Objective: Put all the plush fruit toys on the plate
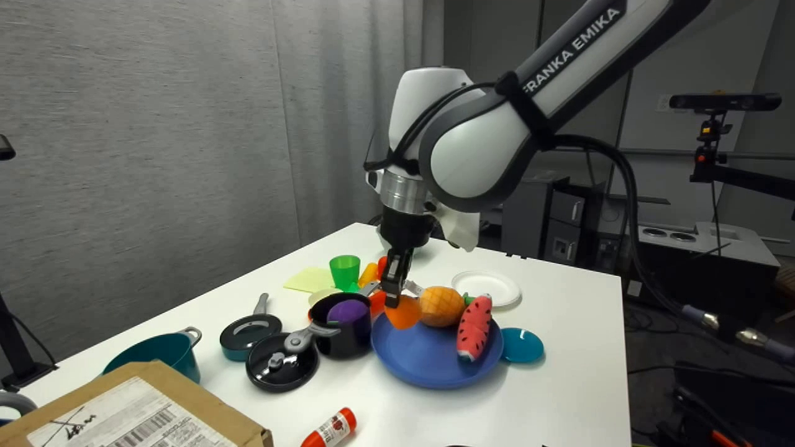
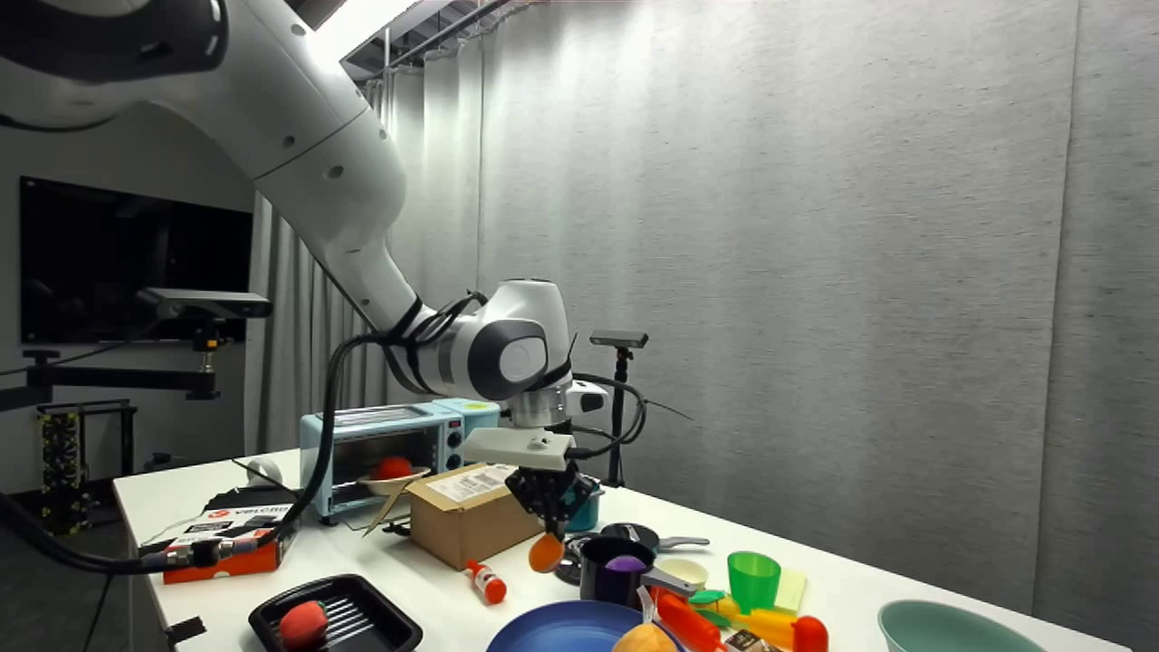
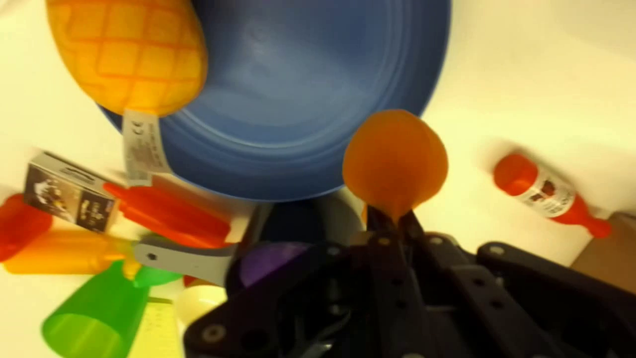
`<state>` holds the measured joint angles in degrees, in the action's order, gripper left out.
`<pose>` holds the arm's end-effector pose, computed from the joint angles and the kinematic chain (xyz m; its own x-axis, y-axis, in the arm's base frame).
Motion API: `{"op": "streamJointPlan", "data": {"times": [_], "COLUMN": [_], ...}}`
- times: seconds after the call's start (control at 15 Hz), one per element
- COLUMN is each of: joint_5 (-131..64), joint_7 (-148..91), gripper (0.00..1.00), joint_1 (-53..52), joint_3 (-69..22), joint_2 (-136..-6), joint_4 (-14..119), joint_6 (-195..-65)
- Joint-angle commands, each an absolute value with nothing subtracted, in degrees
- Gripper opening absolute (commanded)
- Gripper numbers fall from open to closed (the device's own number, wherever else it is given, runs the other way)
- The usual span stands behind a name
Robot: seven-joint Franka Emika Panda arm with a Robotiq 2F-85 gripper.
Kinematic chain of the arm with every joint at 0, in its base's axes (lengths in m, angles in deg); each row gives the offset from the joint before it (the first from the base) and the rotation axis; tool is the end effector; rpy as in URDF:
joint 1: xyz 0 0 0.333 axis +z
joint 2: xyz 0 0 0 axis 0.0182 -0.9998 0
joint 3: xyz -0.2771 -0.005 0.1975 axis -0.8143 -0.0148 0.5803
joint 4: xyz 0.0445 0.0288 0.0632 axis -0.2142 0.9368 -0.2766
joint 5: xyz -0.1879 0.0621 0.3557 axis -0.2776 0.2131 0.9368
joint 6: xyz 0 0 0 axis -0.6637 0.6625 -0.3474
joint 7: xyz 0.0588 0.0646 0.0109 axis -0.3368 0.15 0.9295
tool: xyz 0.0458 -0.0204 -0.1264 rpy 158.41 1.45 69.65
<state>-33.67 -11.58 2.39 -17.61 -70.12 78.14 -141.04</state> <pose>0.6281 0.0617 0.3090 0.9196 0.3361 0.2034 0.3290 -0.9418 0.0691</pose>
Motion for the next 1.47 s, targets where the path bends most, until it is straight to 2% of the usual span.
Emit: {"op": "streamJointPlan", "data": {"times": [0.0, 0.07, 0.13, 0.27, 0.47, 0.8, 1.4], "joint_5": [-37.9, -40.1, -42.2, -45.3, -45.8, -34.9, -23.2], "joint_7": [-22.7, -27.0, -31.4, -37.2, -40.4, -24.8, -4.0], "gripper": [0.01, 0.01, 0.31, 0.39, 0.62, 0.99, 1.0], "joint_1": [2.8, 3.7, 4.9, 6.6, 7.6, 4.1, 4.6], "joint_3": [-21.5, -23.2, -24.8, -26.6, -26.5, -15.0, -1.2], "joint_2": [-73.1, -74.2, -75.2, -76.7, -78.0, -77.9, -77.1], "joint_4": [77.9, 77.6, 77.3, 76.7, 76.2, 77.9, 80.9], "joint_6": [-146.8, -147.9, -148.1, -146.9, -144.2, -142.3, -133.6]}}
